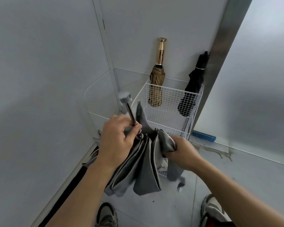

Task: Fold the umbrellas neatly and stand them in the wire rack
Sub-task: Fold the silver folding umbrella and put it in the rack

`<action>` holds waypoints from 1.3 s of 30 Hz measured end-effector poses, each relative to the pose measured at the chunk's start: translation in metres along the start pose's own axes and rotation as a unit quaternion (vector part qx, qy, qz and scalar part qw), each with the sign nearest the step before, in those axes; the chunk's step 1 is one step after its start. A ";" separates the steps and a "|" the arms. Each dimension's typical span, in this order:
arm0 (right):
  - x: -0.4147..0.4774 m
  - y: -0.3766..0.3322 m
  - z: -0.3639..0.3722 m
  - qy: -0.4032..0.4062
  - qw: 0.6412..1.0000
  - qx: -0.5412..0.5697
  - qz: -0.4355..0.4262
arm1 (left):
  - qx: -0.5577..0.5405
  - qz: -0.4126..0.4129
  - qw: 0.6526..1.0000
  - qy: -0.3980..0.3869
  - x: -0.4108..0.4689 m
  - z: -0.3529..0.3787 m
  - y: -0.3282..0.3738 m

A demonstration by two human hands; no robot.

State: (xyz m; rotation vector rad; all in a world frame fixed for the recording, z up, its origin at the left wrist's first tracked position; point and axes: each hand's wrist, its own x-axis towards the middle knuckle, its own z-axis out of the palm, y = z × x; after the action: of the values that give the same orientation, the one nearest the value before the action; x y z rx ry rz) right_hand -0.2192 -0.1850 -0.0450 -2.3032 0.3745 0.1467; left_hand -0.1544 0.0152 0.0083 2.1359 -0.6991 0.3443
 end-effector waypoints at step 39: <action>-0.012 -0.026 0.002 -0.118 0.932 0.342 0.016 | -0.282 -0.131 0.949 0.058 -0.002 0.010 -0.009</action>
State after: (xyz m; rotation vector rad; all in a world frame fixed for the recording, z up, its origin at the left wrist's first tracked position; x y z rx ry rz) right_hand -0.2220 -0.1636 -0.0260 -1.5707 0.2810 0.2609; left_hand -0.1512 0.0121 -0.0047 1.6177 -0.3767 0.1040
